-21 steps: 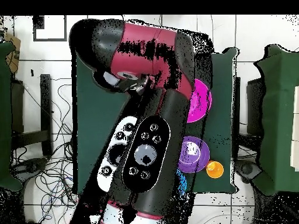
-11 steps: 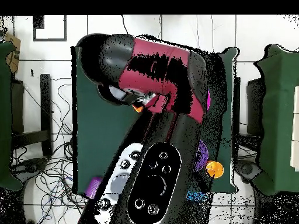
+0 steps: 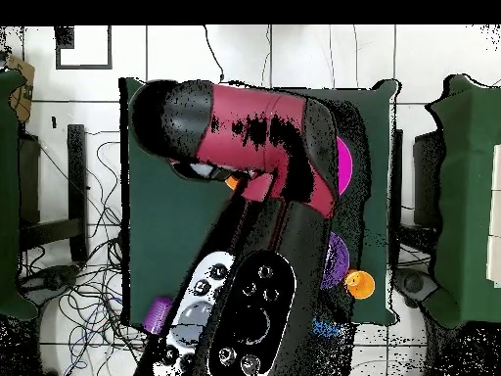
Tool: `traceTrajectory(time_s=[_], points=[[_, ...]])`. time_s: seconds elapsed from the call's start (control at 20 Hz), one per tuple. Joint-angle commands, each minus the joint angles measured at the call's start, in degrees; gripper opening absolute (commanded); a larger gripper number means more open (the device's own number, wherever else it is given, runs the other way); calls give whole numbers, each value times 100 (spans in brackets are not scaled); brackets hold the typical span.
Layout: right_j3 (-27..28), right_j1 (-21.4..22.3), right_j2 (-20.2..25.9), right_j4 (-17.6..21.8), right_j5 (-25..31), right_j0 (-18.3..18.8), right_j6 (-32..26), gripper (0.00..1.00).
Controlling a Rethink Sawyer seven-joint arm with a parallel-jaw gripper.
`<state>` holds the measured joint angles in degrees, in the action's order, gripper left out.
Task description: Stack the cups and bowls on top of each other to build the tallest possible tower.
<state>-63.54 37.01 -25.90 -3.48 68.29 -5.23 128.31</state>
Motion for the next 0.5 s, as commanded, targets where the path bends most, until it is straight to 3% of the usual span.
traceTrajectory(time_s=[0.05, 0.2, 0.5], points=[[-1074, -98, 1079, 674, -814, 155, -1741, 100], [-1181, -79, 1023, 977, -1075, 178, -1666, 100], [-1310, 167, 1182, 1165, -973, 364, -1802, 100]])
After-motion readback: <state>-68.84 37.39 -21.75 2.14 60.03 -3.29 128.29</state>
